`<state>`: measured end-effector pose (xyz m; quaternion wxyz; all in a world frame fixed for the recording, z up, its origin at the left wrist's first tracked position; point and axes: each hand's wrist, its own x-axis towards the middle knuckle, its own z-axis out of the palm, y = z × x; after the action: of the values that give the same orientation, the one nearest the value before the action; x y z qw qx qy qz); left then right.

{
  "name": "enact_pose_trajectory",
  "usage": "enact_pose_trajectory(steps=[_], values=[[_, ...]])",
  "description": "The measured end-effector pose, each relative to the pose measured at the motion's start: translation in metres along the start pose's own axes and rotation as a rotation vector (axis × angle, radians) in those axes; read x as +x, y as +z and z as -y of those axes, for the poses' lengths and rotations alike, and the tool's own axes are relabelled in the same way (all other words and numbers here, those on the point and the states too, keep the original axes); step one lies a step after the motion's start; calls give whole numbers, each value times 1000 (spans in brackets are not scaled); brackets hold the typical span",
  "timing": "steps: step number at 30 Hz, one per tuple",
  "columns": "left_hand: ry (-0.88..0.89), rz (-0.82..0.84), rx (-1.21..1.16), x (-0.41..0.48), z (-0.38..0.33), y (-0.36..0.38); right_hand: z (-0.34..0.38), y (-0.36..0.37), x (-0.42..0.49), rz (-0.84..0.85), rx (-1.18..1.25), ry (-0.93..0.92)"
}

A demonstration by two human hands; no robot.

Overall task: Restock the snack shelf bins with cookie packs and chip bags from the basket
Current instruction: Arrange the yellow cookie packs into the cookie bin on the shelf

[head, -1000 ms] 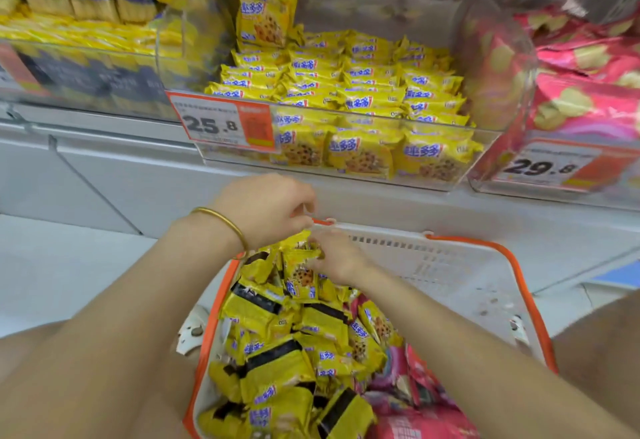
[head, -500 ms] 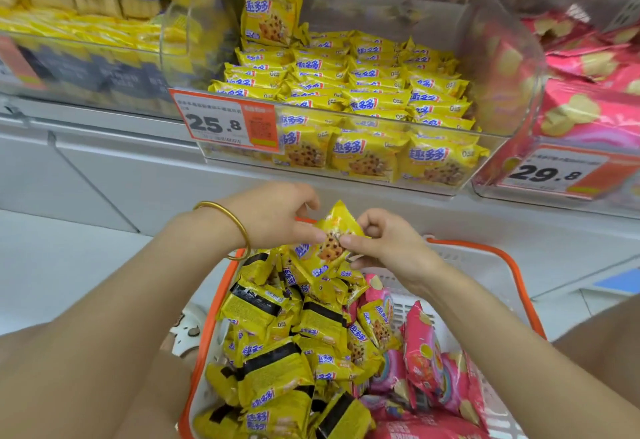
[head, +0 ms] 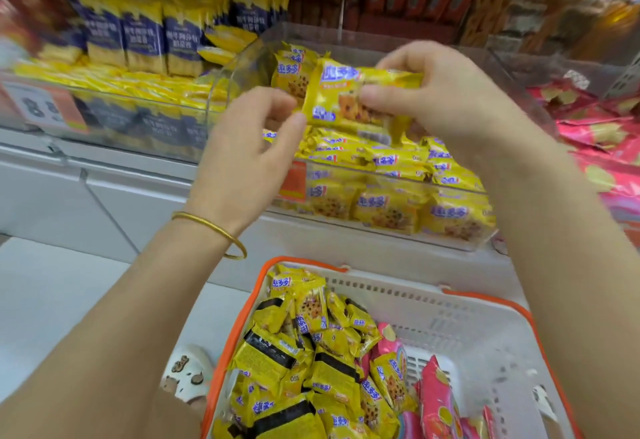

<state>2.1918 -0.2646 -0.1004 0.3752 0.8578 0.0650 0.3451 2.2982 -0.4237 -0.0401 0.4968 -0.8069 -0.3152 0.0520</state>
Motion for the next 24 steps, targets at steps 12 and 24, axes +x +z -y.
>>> enact_pose_trajectory(steps=[12, 24], values=[[95, 231, 575, -7, 19, 12, -45, 95, 157, -184, -472, -66], [156, 169, 519, -8, 22, 12, -34, 83, 139, -13, -617, -80]])
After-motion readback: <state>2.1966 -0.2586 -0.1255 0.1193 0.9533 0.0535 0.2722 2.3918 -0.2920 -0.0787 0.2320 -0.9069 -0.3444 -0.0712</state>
